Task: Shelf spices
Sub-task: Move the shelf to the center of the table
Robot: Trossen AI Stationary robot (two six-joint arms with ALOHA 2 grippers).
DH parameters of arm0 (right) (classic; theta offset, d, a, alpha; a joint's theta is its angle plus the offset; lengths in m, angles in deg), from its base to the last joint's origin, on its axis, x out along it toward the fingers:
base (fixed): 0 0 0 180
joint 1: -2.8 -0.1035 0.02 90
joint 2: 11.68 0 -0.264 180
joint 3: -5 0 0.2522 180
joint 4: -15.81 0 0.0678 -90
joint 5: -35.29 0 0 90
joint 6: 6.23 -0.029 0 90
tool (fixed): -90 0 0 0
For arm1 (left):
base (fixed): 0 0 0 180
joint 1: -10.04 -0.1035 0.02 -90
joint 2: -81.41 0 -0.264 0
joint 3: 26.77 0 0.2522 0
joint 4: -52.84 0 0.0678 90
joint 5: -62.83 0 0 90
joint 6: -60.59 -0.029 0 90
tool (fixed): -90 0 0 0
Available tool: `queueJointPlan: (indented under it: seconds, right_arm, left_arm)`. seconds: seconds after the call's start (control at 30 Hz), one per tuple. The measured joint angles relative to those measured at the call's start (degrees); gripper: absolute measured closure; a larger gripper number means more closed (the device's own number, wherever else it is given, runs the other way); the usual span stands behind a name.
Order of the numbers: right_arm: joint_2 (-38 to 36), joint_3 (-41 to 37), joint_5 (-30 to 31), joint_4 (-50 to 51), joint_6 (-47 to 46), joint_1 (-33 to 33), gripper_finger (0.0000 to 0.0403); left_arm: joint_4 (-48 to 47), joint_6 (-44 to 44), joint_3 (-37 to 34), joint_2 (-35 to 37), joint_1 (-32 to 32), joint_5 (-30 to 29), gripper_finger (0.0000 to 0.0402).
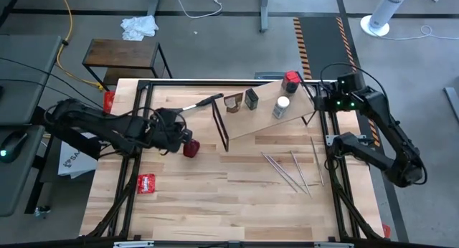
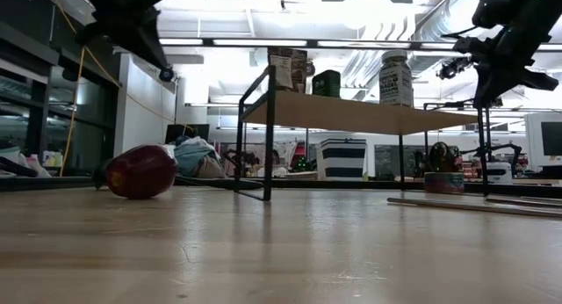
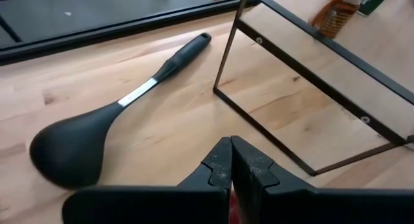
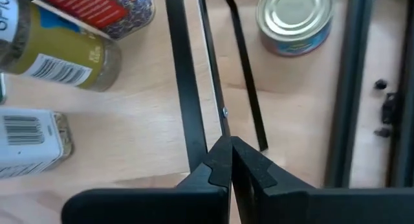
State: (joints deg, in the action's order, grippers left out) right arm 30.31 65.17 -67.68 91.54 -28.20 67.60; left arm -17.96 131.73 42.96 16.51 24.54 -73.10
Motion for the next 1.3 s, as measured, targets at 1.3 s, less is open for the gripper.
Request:
queueJointPlan:
  seconds: [1.3]
  right_arm:
    - [2.86,0.00,13.40,-7.82,-39.41,-54.43,0.0403]
  left_arm:
    - [-12.38,12.25,-0.02,-0.02,6.72,0.38,0.0401]
